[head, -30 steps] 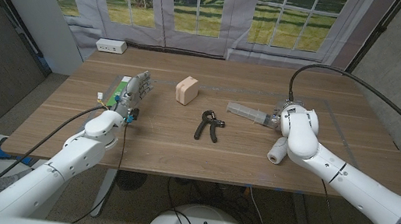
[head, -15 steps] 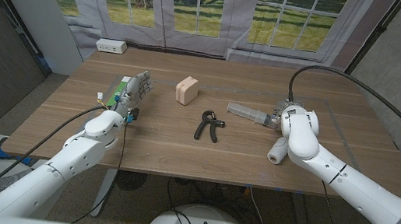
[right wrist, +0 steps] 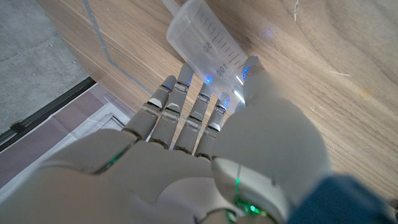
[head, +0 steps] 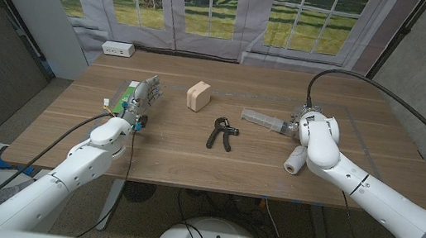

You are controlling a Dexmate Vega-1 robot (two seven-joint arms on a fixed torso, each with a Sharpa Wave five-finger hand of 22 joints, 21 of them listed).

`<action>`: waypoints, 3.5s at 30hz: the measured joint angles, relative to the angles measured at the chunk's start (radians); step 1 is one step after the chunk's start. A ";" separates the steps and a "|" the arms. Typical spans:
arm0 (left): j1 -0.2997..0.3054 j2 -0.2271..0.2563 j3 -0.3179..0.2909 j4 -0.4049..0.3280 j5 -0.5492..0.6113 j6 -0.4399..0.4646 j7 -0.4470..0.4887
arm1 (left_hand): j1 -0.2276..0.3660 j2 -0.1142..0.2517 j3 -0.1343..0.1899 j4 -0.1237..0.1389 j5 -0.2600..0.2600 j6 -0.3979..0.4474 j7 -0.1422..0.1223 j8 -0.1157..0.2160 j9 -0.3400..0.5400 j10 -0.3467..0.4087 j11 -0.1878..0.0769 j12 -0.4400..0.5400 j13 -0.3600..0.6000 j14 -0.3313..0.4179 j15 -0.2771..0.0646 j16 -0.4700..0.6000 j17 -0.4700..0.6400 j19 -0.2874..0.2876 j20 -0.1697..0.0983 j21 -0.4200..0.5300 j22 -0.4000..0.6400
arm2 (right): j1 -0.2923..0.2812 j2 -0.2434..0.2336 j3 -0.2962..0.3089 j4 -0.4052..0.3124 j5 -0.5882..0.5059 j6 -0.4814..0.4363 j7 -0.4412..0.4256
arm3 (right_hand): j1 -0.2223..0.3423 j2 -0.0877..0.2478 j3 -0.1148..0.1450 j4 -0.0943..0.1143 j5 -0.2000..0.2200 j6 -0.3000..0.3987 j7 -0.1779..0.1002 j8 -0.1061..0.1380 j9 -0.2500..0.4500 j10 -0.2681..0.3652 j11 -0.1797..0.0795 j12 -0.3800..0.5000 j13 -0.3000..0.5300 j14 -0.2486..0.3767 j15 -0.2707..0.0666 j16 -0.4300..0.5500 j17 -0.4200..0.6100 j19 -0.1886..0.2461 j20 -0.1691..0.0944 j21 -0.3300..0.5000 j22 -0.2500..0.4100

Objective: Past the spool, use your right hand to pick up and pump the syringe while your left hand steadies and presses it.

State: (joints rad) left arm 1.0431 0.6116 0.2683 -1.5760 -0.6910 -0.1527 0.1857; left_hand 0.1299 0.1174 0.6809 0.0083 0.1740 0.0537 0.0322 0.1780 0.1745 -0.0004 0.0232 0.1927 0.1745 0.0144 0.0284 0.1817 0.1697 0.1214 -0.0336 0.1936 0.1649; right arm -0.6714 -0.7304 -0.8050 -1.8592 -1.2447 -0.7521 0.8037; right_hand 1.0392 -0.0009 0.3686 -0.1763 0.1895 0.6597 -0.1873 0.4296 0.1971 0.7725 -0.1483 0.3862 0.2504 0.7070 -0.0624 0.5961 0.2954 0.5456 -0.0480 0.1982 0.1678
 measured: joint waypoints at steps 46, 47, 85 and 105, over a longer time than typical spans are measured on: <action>0.009 0.040 -0.009 -0.093 0.054 0.028 0.045 | -0.008 0.000 0.013 -0.013 0.000 0.000 0.000 0.000 0.000 0.000 0.000 0.000 0.000 -0.003 0.002 -0.005 -0.002 0.000 0.000 0.000 0.000 | -0.083 -0.075 0.123 -0.180 0.100 -0.035 -0.152 | 0.000 0.000 -0.009 0.009 0.007 0.037 0.030 0.012 0.001 0.055 0.016 -0.004 -0.010 0.047 -0.019 -0.005 0.005 0.013 -0.006 0.000 0.000; 0.008 0.045 -0.009 -0.101 0.058 0.033 0.048 | -0.008 0.000 0.015 -0.015 0.000 0.000 0.000 0.000 0.000 0.000 0.000 0.000 0.000 -0.008 0.000 -0.005 -0.002 0.000 0.000 0.000 0.000 | -0.086 -0.076 0.127 -0.184 0.108 -0.035 -0.161 | 0.000 0.000 -0.009 0.009 0.007 0.037 0.030 0.012 0.001 0.055 0.016 -0.004 -0.009 0.049 -0.018 -0.005 0.005 0.013 -0.006 0.000 0.000; -0.136 0.186 0.044 -0.255 0.222 0.184 -0.049 | -0.008 0.000 0.009 -0.046 0.000 0.004 0.004 0.000 0.000 -0.004 0.004 0.000 0.000 -0.038 -0.002 -0.012 -0.006 -0.020 -0.002 -0.006 0.000 | -0.185 -0.139 0.211 -0.306 0.388 -0.072 -0.477 | 0.000 0.000 -0.012 0.011 0.011 0.046 0.039 0.004 -0.004 0.077 0.027 -0.020 -0.005 0.080 -0.020 -0.021 0.014 0.030 -0.002 0.000 0.000; -0.171 0.251 0.062 -0.394 0.320 0.257 -0.060 | -0.008 0.000 0.008 -0.070 0.000 0.015 -0.007 0.000 -0.002 -0.002 -0.016 0.000 0.000 -0.039 -0.015 -0.012 -0.007 -0.020 -0.002 -0.006 0.000 | -0.178 -0.130 0.226 -0.270 0.604 -0.019 -0.691 | 0.000 0.000 -0.020 0.013 0.012 0.050 0.043 -0.005 -0.002 0.077 0.026 -0.030 0.006 0.089 -0.025 -0.036 0.018 0.036 -0.007 0.000 0.000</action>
State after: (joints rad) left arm 0.8718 0.8624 0.3300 -1.9700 -0.3712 0.1038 0.1254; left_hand 0.1222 0.1176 0.6886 -0.0617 0.1740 0.0683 0.0249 0.1780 0.1720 -0.0023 0.0068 0.1927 0.1745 -0.0250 0.0138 0.1694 0.1629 0.1014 -0.0355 0.1871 0.1649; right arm -0.8494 -0.8601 -0.5789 -2.1291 -0.6411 -0.7708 0.1131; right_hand 1.0390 -0.0008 0.3483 -0.1630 0.2010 0.7096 -0.1448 0.4249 0.1951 0.8491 -0.1219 0.3559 0.2561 0.7959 -0.0878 0.5600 0.3129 0.5814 -0.0554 0.1982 0.1679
